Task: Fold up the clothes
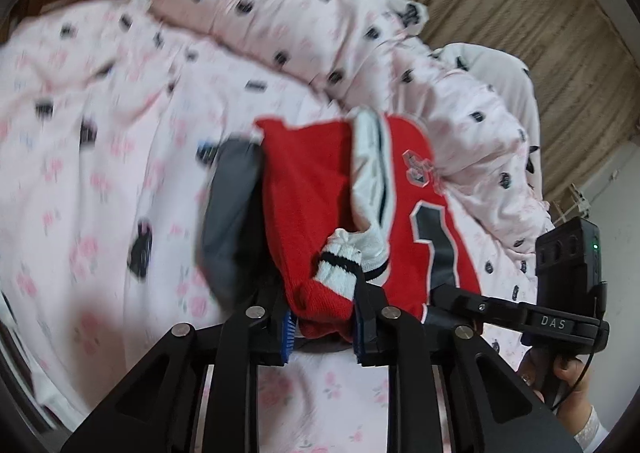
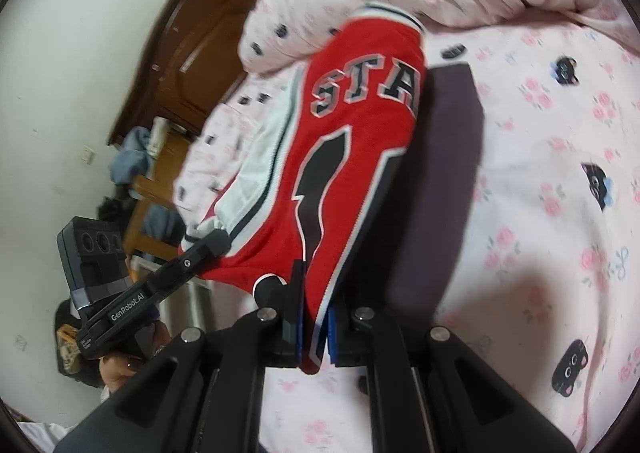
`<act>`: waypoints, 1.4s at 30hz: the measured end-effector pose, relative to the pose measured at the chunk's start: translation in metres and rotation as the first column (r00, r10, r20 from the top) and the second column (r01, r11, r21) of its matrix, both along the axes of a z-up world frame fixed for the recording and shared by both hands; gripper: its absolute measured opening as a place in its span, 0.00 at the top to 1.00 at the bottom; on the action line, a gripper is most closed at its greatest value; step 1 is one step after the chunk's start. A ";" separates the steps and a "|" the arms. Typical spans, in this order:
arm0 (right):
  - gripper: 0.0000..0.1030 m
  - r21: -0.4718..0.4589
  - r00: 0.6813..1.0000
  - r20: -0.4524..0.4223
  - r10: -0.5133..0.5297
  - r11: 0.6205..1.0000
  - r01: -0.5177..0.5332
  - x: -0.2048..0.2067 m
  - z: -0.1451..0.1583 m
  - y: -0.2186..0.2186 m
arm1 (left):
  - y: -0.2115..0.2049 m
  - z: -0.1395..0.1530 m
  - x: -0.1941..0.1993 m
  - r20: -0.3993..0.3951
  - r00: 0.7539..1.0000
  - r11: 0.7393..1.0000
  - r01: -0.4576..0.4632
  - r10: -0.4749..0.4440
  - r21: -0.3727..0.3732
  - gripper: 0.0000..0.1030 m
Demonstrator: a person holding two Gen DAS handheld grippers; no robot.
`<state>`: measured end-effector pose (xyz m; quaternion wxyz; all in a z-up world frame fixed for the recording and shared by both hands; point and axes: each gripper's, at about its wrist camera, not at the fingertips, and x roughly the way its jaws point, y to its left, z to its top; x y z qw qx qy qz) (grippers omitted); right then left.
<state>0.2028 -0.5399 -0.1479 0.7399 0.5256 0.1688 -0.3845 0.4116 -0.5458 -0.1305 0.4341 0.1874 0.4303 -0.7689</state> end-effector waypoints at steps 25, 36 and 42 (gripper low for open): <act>0.28 -0.180 0.939 -0.337 0.066 0.975 -0.133 0.037 0.024 0.053 | 0.048 0.014 0.020 0.140 0.989 0.990 -0.021 0.041 -0.138 0.41; 0.14 -0.361 0.871 -0.474 -0.132 0.931 -0.055 0.056 0.078 0.125 | 0.116 0.062 0.018 0.262 0.961 0.949 -0.003 0.090 -0.315 0.18; 0.11 -0.438 0.836 -0.507 -0.211 0.898 -0.039 0.066 0.101 0.167 | 0.142 0.071 0.014 0.276 0.955 0.958 -0.025 0.107 -0.287 0.18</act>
